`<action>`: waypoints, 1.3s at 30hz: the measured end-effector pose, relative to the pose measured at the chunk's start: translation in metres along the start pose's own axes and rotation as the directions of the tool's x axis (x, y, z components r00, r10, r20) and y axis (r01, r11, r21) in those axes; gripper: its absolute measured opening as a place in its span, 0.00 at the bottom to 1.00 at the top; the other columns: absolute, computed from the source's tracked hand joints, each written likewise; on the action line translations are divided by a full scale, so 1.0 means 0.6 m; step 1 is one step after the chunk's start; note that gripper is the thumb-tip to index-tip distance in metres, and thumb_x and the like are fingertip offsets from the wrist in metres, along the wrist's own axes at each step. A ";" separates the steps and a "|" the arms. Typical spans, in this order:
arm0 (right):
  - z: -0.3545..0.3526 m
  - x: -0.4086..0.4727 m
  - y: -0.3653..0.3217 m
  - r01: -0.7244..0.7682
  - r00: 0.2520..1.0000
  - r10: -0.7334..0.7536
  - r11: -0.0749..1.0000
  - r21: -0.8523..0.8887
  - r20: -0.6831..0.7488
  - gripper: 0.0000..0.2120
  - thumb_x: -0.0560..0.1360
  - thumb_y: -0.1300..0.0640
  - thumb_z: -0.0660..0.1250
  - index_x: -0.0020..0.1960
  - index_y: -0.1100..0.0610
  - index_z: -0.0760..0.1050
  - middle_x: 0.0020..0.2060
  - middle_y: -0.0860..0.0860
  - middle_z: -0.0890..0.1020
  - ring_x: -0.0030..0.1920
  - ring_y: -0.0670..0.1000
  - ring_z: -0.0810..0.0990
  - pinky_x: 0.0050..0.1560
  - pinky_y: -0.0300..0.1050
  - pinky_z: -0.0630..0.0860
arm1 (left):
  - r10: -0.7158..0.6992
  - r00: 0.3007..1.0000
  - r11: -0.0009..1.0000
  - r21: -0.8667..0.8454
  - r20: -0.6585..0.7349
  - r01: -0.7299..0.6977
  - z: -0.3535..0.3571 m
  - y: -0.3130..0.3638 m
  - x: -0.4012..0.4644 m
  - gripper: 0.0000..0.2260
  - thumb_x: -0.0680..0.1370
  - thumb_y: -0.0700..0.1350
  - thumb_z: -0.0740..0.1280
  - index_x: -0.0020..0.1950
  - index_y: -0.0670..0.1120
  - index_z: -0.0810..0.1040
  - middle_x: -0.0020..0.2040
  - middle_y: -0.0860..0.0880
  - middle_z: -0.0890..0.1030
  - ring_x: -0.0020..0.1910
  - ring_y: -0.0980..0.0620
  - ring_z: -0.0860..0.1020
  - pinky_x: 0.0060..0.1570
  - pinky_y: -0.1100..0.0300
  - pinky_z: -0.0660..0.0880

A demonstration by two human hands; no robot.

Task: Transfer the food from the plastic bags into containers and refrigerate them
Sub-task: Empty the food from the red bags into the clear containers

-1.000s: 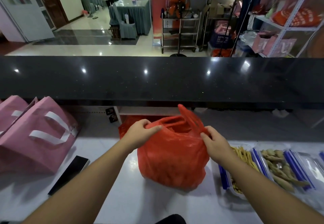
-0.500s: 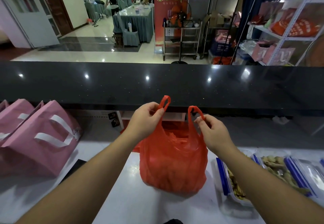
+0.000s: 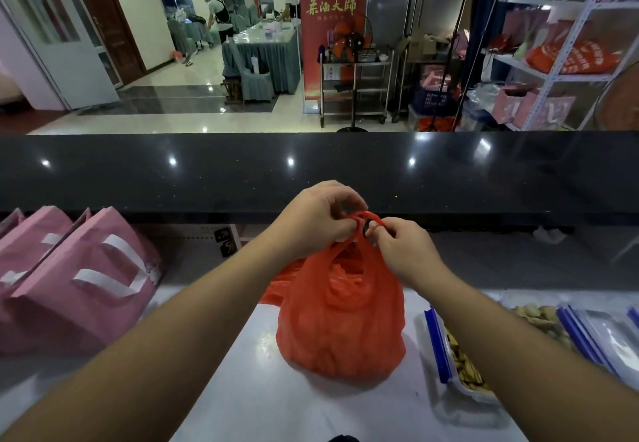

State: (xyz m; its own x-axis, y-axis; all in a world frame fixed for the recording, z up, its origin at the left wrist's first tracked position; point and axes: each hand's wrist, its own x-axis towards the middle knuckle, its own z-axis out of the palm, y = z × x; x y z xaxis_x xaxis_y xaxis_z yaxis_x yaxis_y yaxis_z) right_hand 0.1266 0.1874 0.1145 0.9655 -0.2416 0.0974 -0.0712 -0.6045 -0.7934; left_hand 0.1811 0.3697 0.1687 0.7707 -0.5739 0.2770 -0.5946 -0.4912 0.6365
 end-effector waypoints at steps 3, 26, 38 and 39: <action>-0.006 -0.006 -0.009 0.050 0.998 -0.050 0.999 0.009 0.040 0.14 0.83 0.51 0.62 0.43 0.52 0.82 0.34 0.50 0.83 0.36 0.53 0.81 0.36 0.51 0.75 | -0.035 0.991 0.996 0.090 0.129 0.024 0.006 0.009 0.011 0.20 0.77 0.45 0.74 0.69 0.55 0.79 0.62 0.59 0.81 0.55 0.62 0.80 0.56 0.65 0.80; -0.027 -0.162 0.250 -0.655 0.743 0.554 0.717 0.240 0.375 0.21 0.80 0.61 0.66 0.73 0.56 0.70 0.55 0.59 0.82 0.50 0.57 0.83 0.50 0.51 0.84 | 0.050 0.992 0.998 0.019 0.116 -0.052 -0.062 0.252 0.122 0.04 0.77 0.38 0.71 0.47 0.46 0.84 0.41 0.48 0.87 0.41 0.52 0.87 0.47 0.55 0.85; -0.179 -0.290 0.311 -0.722 0.679 0.378 0.189 0.665 0.630 0.22 0.70 0.62 0.74 0.64 0.60 0.80 0.56 0.71 0.78 0.56 0.67 0.79 0.53 0.67 0.81 | 0.035 0.999 0.996 -0.076 -0.027 -0.037 0.071 0.477 0.188 0.04 0.76 0.41 0.74 0.47 0.41 0.84 0.41 0.45 0.86 0.38 0.50 0.87 0.41 0.53 0.86; -0.198 -0.306 0.320 -0.705 0.688 0.370 0.135 0.697 0.624 0.19 0.67 0.61 0.76 0.58 0.65 0.82 0.54 0.71 0.75 0.56 0.67 0.78 0.52 0.66 0.82 | 0.032 0.999 0.996 -0.079 -0.039 -0.035 0.088 0.493 0.192 0.03 0.76 0.41 0.74 0.46 0.41 0.84 0.41 0.45 0.86 0.36 0.51 0.87 0.41 0.53 0.86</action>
State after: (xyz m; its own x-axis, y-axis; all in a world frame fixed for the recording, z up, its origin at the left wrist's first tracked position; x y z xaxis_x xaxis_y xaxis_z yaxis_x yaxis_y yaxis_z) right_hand -0.0939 0.0254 0.0156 0.7942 0.0839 -0.6019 -0.5154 0.6177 -0.5940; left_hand 0.0820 0.1236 0.3511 0.7597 -0.5635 0.3245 -0.6010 -0.4180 0.6812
